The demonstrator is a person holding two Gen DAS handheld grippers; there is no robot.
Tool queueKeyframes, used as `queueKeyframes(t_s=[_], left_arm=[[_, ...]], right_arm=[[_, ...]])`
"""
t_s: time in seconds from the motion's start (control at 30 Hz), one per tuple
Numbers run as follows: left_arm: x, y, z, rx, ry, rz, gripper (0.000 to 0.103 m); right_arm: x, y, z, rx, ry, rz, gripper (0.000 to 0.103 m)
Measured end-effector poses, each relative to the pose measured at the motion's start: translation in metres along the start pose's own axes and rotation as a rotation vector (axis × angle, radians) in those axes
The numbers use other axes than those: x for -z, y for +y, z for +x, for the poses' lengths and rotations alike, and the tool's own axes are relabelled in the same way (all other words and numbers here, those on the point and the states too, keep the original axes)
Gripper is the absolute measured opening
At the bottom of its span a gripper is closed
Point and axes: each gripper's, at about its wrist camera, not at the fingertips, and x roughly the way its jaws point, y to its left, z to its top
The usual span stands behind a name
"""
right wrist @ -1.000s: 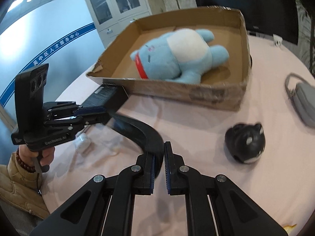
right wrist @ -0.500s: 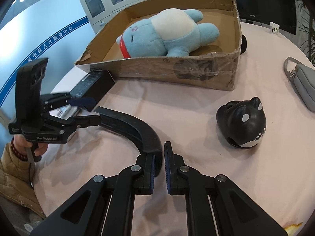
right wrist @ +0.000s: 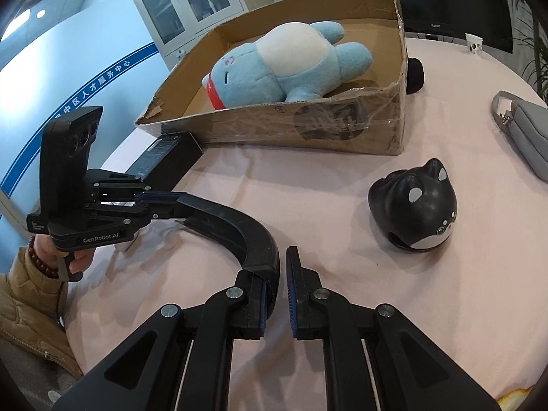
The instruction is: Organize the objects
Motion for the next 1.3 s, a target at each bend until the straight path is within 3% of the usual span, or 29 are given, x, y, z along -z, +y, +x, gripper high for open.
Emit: queueKeyframes(t_s=[0.17, 0.4, 0.43, 0.5, 0.57, 0.63, 0.7, 0.73, 0.77, 0.8, 1.3], left_arm=[[0.003, 0.002, 0.001, -0.003, 0.006, 0.004, 0.003], [0.006, 0.002, -0.003, -0.004, 0.014, 0.018, 0.004], [0.007, 0.001, -0.003, 0.004, 0.016, 0.023, 0.006], [0.007, 0.002, -0.004, 0.012, 0.020, 0.026, 0.017], [0.008, 0.002, -0.007, 0.009, 0.009, 0.035, 0.043], [0.007, -0.002, -0.008, 0.012, -0.012, 0.050, 0.049], [0.008, -0.009, -0.010, 0.041, -0.020, 0.082, 0.041], [0.006, -0.012, -0.009, 0.054, -0.019, 0.090, 0.024], [0.006, -0.015, -0.007, 0.067, -0.007, 0.098, 0.015], [0.007, -0.018, -0.006, 0.054, -0.003, 0.111, 0.013], [0.006, -0.019, -0.016, 0.049, -0.051, 0.098, 0.010]], right_arm=[[0.008, -0.003, -0.008, 0.046, -0.005, 0.016, 0.037], [0.018, -0.003, -0.031, 0.061, -0.042, 0.021, 0.037], [0.020, -0.003, -0.033, 0.055, -0.050, 0.018, 0.035], [0.023, -0.003, -0.035, 0.042, -0.050, 0.016, 0.019], [0.024, -0.005, -0.033, 0.044, -0.043, 0.022, 0.014], [0.025, -0.006, -0.034, 0.044, -0.047, 0.023, 0.010], [0.025, -0.007, -0.033, 0.037, -0.050, 0.023, 0.009], [0.025, -0.007, -0.032, 0.036, -0.048, 0.025, 0.008], [0.025, -0.007, -0.031, 0.035, -0.046, 0.025, 0.008], [0.025, -0.008, -0.030, 0.036, -0.045, 0.026, 0.008], [0.024, -0.008, -0.027, 0.059, -0.044, 0.035, 0.004]])
